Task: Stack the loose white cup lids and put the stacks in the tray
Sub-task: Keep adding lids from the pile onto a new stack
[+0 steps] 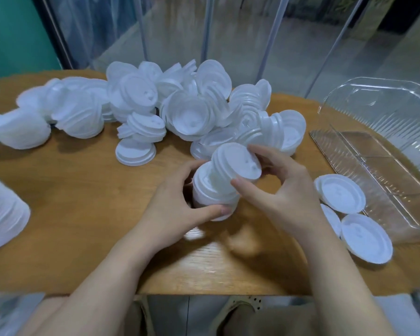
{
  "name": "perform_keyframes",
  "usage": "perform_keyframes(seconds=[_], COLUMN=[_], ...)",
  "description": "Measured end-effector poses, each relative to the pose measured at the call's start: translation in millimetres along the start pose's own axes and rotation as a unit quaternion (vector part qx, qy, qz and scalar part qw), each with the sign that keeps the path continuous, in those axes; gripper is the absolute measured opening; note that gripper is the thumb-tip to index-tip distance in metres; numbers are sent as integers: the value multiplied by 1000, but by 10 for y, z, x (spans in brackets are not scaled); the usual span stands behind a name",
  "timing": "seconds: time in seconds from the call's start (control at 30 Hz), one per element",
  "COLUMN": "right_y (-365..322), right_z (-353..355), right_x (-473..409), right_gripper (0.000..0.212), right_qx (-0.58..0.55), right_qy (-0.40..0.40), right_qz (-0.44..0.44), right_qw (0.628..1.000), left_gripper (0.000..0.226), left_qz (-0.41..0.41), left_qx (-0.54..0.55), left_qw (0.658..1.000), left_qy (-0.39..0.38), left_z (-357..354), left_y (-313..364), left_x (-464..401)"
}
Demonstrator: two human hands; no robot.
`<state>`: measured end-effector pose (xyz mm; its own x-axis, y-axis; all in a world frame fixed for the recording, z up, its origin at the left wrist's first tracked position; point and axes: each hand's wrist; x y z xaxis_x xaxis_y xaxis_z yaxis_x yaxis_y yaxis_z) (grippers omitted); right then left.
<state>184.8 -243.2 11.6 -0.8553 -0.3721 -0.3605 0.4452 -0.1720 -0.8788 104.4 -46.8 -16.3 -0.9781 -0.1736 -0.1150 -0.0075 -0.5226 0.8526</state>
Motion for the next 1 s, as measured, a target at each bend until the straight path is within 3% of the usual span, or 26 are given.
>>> perform_keyframes(seconds=[0.2,0.63,0.8,0.9,1.0], right_y=[-29,-40,-35,-88,-128], right_z=[-151,-136,-97,117,510], right_x=[-37,47,119,195,276], right_gripper=[65,65,86,79,67], right_qx=[62,73,84,111,241], right_qy=[-74,-93,-106,-59,-18], right_qz=[1,-3,-17,-25,-57], right_qw=[995,993,991,992,969], left_gripper=[76,72,75,79,81], left_qz=[-4,-13,-24,-23,-15], left_qx=[14,15,1,12,23], left_qw=[1000,1000,1000,999,999], left_qy=[-12,-16,-12,-20,-20], left_z=[-14,-46,-48,-38,-24], left_y=[-5,-86,-133,-138,-155], left_x=[-18,-51,-68,-60,-41])
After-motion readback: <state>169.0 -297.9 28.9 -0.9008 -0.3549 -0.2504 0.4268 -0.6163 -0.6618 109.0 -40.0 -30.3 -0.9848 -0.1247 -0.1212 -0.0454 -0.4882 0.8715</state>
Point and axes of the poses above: each hand's wrist, its own x-axis away from the middle knuckle, its own z-axis out of the back of the hand, y = z × x, and after that the axes turned 11 degrees about -x, right-handed
